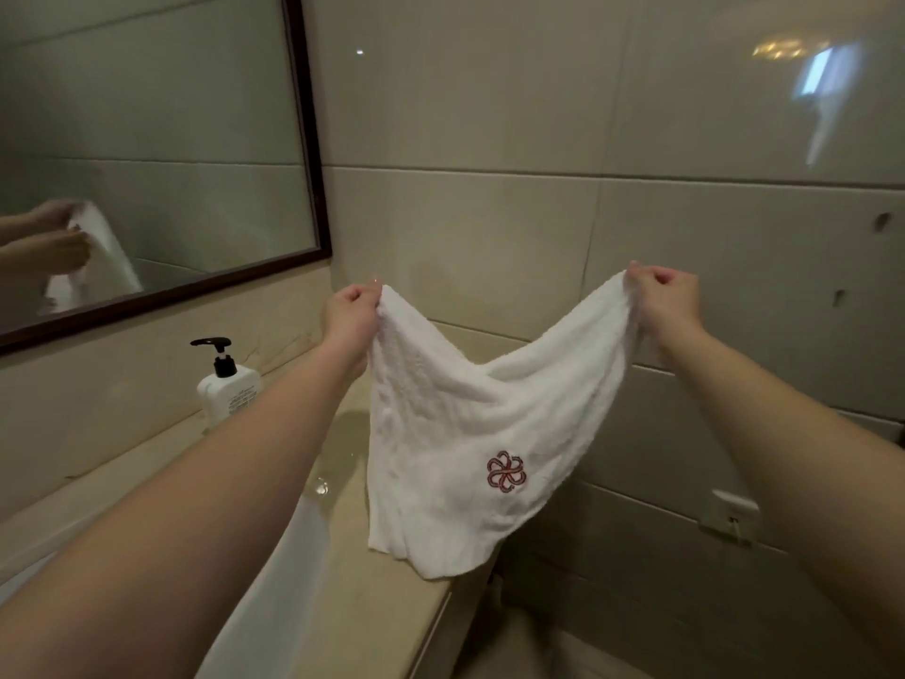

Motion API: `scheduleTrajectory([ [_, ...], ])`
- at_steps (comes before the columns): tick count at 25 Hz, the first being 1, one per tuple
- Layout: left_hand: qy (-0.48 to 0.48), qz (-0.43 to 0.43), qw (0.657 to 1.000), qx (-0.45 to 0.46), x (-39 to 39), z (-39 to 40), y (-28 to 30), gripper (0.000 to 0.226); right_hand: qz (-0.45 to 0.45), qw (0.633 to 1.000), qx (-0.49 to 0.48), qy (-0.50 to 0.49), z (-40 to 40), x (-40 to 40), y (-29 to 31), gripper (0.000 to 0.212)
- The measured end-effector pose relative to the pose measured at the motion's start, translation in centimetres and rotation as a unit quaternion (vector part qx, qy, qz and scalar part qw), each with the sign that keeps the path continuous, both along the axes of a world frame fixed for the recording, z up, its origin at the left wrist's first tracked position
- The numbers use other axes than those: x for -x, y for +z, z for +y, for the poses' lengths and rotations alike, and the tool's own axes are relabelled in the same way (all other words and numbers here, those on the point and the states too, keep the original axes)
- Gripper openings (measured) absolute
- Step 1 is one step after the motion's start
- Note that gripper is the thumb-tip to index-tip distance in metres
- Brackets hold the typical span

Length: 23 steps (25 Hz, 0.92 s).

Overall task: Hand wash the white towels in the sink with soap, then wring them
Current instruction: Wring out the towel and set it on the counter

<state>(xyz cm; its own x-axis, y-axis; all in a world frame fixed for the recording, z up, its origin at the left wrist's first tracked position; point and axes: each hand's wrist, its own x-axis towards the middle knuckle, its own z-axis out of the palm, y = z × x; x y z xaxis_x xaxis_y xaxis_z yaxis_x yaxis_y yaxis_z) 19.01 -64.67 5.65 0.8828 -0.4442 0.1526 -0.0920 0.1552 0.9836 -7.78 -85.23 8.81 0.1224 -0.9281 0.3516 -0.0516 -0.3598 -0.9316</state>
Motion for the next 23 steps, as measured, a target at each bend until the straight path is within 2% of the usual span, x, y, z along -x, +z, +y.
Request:
scheduleTrajectory([
  [3, 0.005, -0.015, 0.999, 0.049, 0.3, -2.0, 3.8, 0.033, -0.01, 0.999, 0.007, -0.04, -1.6, 2.8, 4.2, 0.029],
  [5, 0.008, -0.012, 0.997, 0.075, 0.8, -3.3, 5.5, 0.035, -0.059, 0.995, -0.017, -0.076, -2.9, 4.8, 6.1, 0.017],
  [8, -0.007, 0.025, 0.993, 0.118, 1.3, -5.0, 6.9, 0.033, -0.111, 0.986, -0.116, -0.049, -4.3, 7.3, 7.0, 0.036],
  [9, -0.023, 0.041, 0.991, 0.124, 1.6, -5.4, 7.4, 0.031, -0.116, 0.984, -0.131, -0.034, -4.7, 7.9, 7.1, 0.036],
  [11, -0.039, 0.053, 0.991, 0.121, 1.7, -6.1, 8.0, 0.028, -0.143, 0.98, -0.131, -0.052, -5.1, 8.8, 7.5, 0.027],
  [14, -0.062, 0.043, 0.99, 0.122, 1.7, -7.1, 7.8, 0.029, -0.209, 0.968, -0.095, -0.105, -5.4, 9.6, 8.3, 0.001],
  [17, -0.092, 0.015, 0.994, 0.049, 1.9, -7.3, 6.6, 0.028, -0.168, 0.974, -0.137, -0.06, -5.3, 9.7, 7.9, 0.009],
  [20, -0.07, 0.005, 0.996, 0.061, 1.6, -7.7, 6.7, 0.023, -0.226, 0.959, -0.133, -0.104, -5.1, 10.3, 7.9, 0.018],
  [22, -0.051, 0.015, 0.995, 0.079, 1.3, -7.6, 7.5, 0.026, -0.272, 0.941, -0.167, -0.109, -5.1, 10.9, 7.5, 0.015],
  [23, -0.049, 0.013, 0.996, 0.075, 1.1, -7.6, 7.9, 0.029, -0.281, 0.937, -0.182, -0.099, -5.0, 11.1, 7.1, 0.022],
])
